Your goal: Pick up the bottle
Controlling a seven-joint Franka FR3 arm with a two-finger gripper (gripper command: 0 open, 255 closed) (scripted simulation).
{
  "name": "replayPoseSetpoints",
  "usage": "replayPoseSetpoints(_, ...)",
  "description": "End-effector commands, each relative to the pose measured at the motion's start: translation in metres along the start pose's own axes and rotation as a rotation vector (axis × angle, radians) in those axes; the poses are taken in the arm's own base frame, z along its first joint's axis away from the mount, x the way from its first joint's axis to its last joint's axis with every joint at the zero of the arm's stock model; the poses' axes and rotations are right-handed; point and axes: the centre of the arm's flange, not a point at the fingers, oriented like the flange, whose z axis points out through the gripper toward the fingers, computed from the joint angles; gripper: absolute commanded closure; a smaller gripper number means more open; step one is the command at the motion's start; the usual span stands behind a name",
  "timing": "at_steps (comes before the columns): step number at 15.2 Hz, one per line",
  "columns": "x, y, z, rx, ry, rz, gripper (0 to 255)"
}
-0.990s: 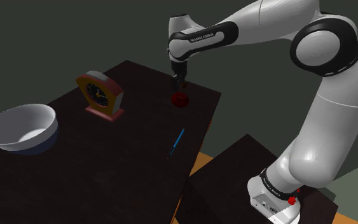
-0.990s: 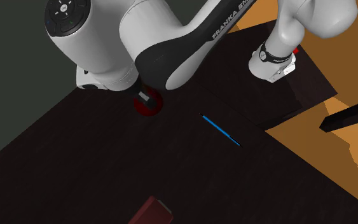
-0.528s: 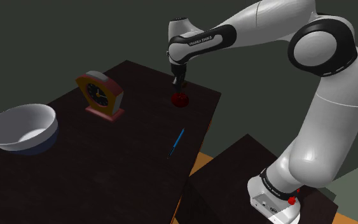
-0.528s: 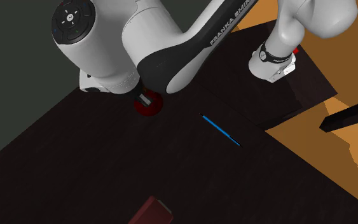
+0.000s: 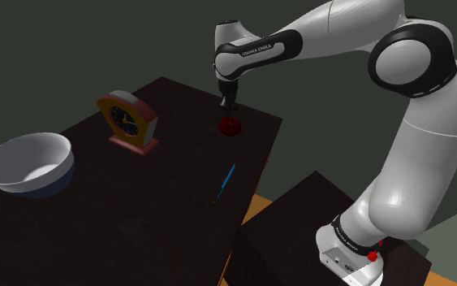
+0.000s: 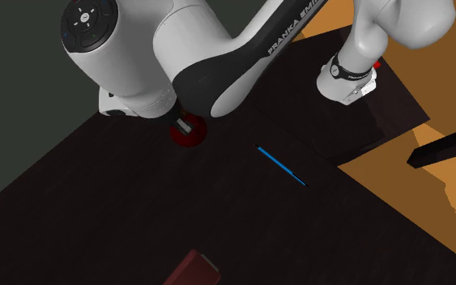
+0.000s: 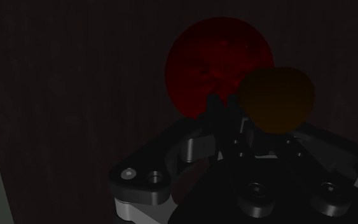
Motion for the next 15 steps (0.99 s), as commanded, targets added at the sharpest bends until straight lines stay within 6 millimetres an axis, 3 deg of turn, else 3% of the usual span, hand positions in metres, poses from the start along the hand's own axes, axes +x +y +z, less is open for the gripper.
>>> replayPoseSetpoints(1, -0.002, 0.000, -0.009, 0.000, 0.000, 0.000, 255)
replayPoseSetpoints(13, -0.011, 0.003, -0.072, 0.000, 0.000, 0.000, 255)
replayPoseSetpoints(15, -0.011, 0.004, -0.073, 0.000, 0.000, 0.000, 255)
